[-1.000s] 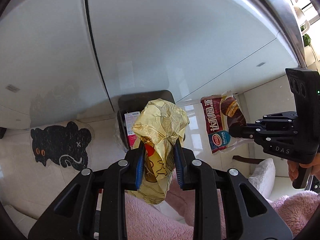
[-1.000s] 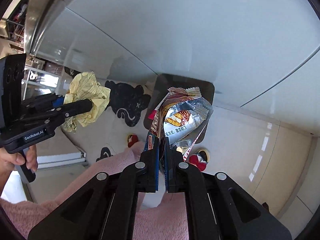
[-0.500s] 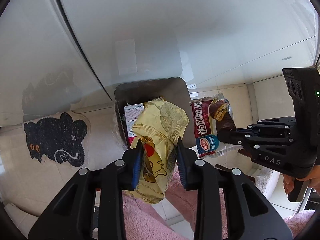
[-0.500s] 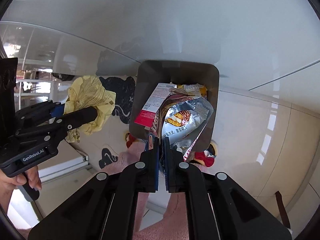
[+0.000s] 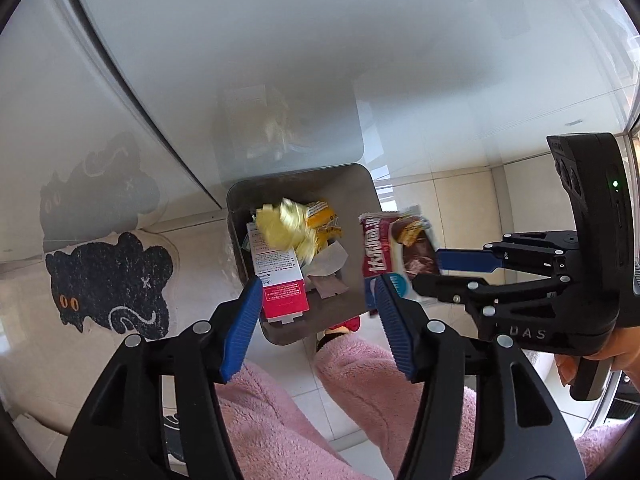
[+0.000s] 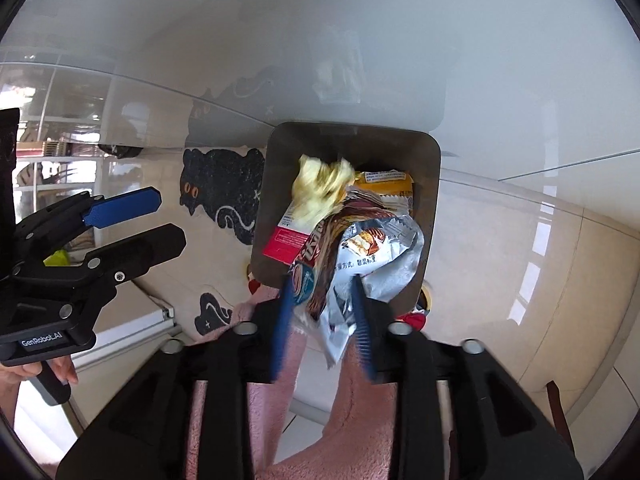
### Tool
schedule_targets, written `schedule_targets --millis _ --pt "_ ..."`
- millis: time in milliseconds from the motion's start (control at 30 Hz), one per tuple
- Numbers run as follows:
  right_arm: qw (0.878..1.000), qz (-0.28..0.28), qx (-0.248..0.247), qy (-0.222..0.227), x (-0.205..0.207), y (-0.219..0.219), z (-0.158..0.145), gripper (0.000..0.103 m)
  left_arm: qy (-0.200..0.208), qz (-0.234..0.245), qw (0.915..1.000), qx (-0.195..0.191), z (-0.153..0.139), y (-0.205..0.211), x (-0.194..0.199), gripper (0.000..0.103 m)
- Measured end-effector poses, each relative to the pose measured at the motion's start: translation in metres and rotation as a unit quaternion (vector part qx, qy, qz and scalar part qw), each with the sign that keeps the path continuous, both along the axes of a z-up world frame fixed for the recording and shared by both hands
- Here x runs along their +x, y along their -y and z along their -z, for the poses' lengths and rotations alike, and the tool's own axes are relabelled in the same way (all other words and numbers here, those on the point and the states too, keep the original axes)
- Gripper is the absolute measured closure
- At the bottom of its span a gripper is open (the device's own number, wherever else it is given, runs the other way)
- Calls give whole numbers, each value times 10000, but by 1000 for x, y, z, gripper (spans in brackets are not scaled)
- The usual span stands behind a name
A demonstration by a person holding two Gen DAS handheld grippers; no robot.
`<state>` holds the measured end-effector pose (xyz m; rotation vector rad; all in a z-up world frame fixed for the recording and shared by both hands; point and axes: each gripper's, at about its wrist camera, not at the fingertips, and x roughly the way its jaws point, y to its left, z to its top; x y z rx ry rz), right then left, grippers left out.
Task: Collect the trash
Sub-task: 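Raise both tools back above the counter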
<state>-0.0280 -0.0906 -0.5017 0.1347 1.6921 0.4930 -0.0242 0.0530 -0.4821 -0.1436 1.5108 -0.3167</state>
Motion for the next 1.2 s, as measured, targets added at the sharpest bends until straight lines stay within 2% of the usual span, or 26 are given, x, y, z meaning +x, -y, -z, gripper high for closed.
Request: schedule_targets --millis 233,333,367,400,433,700,767,933,1067,1100,1200 --pt "9999 32 -42 102 -1 3 -14 51 54 -139 9999 0 -14 -10 0 46" --pt "9998 43 -44 195 -4 9 -29 42 122 -133 9998 27 -28 -11 -3 40" --pt "9997 48 -39 240 -6 12 -36 32 157 -144 9998 13 -34 -12 -5 37" --pt "9994 54 -44 332 -9 16 -46 25 195 -159 9997 5 -40 -12 -7 35" --pt "9990 37 -74 439 -12 20 -55 22 252 -176 9995 11 -49 -11 -9 30" --pt "9913 -349 -446 1191 -42 62 -140 21 741 -171 9971 23 -123 0 -32 20" --pt "9880 -344 -465 1431 -47 76 -166 21 911 -186 9957 14 -145 2 -38 14" --pt "9805 307 -232 1926 -46 118 -227 21 1364 -318 9901 -7 -201 6 -45 10" --pt "9672 790 90 2414 -39 141 -279 21 1748 -383 9839 -3 -244 12 -41 8" --pt "9632 855 115 2546 -37 145 -291 12 1846 -375 9821 -2 -255 14 -40 8" --pt "9461 1025 145 3069 -30 154 -327 3 2154 -397 9757 -48 -288 17 -34 8"
